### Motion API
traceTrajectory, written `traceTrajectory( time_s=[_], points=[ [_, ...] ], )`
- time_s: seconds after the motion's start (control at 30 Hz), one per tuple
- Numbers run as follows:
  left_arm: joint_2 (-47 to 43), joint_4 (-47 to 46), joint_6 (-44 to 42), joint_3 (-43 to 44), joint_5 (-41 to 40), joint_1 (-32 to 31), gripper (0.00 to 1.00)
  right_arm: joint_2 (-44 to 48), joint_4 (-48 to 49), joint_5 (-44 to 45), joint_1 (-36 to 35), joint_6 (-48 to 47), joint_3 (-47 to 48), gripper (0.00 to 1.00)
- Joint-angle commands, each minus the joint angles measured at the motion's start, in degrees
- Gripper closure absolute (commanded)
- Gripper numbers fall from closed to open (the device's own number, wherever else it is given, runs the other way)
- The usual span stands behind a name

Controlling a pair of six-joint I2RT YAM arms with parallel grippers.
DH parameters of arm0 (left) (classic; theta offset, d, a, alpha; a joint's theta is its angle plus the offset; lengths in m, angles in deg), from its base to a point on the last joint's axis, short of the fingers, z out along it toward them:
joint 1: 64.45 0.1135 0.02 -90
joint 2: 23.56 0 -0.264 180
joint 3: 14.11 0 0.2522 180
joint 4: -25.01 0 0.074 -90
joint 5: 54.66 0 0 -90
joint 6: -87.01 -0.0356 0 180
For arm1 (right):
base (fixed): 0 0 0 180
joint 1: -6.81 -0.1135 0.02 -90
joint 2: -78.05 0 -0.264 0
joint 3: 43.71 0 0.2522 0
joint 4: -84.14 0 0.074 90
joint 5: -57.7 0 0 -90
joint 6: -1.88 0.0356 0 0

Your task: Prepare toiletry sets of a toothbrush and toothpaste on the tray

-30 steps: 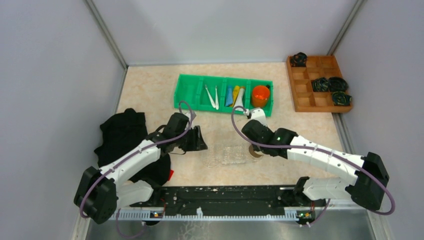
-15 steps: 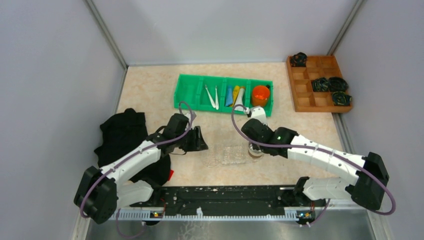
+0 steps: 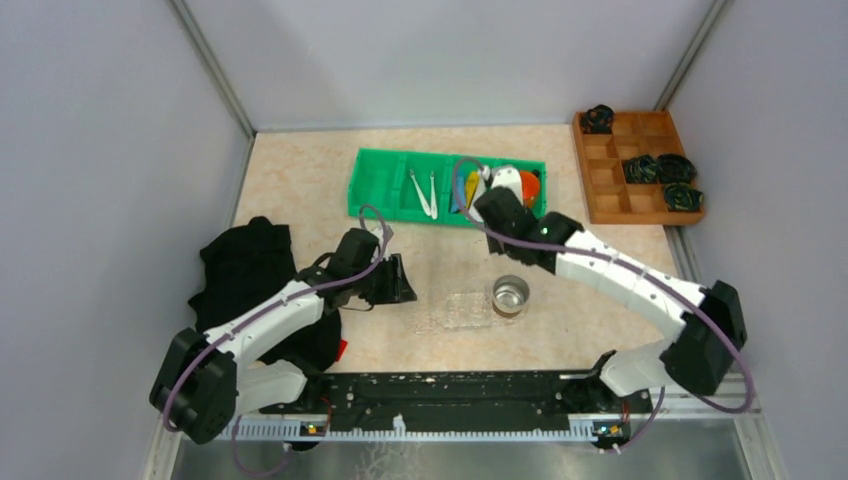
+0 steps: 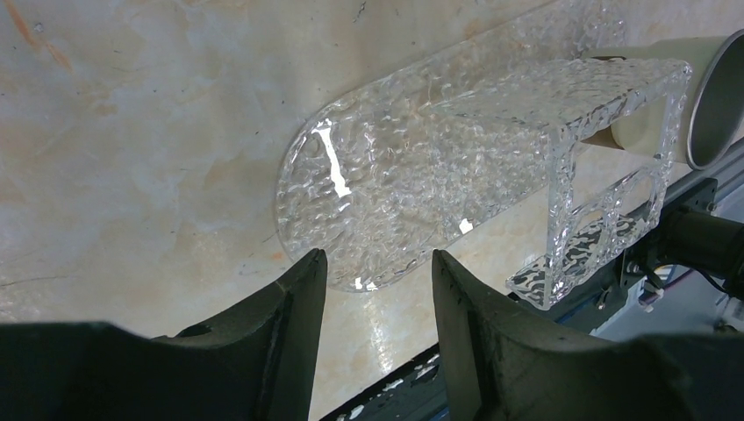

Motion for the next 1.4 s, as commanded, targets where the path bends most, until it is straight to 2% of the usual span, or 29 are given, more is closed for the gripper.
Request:
traceTrajectory(
  time_s=[0.0, 0.1, 0.17, 0.47, 0.67, 0.9, 0.97, 1.0, 1.03, 1.17, 1.37],
  points=[
    [-0.22, -1.1, 0.27, -0.58, 0.97, 0.16, 0.45, -7.25, 7.3, -5.0, 10.5, -5.16, 6.7, 0.68],
    [-1.71, 0.59, 0.06, -0.29, 0.43, 0.14, 0.43, -12.44, 10.34, -7.9, 16.33, -5.95, 10.62, 0.67],
    [-2.62, 1.94, -0.28, 0.15, 0.02, 0.15, 0.38, -16.02, 11.98, -8.77, 18.48, -6.79, 13.57, 0.67],
    [-5.45, 6.68, -2.46, 2.01, -1.37, 0.18, 0.23, -28.08, 17.19, -13.23, 23.72, -11.88, 20.82, 0.67],
    [-5.29, 7.66, -2.89, 2.84, -1.05, 0.21, 0.22, -33.03, 17.23, -15.08, 26.45, -11.94, 22.97, 0.69],
    [-4.15, 7.93, -3.41, 3.66, -1.35, 0.22, 0.23, -35.14, 18.02, -15.31, 27.53, -12.09, 22.24, 0.76],
    [-3.93, 8.09, -3.48, 3.87, -1.27, 0.23, 0.23, -36.08, 18.14, -15.54, 27.85, -12.2, 22.44, 0.86],
    [-3.96, 8.19, -3.51, 3.93, -1.16, 0.18, 0.24, -36.37, 18.23, -15.7, 27.96, -12.26, 22.54, 0.95],
    [-3.97, 8.24, -3.58, 4.04, -1.19, 0.22, 0.24, -36.52, 18.41, -15.79, 28.02, -12.42, 22.59, 1.0],
    [-4.01, 8.68, -3.59, 4.42, -1.42, 0.22, 0.25, -35.69, 18.52, -14.64, 28.08, -13.39, 22.75, 1.0],
    [-4.48, 8.86, -3.18, 4.68, -1.55, 0.2, 0.26, -26.73, 15.96, -9.03, 26.93, -16.45, 22.95, 1.0]
  ],
)
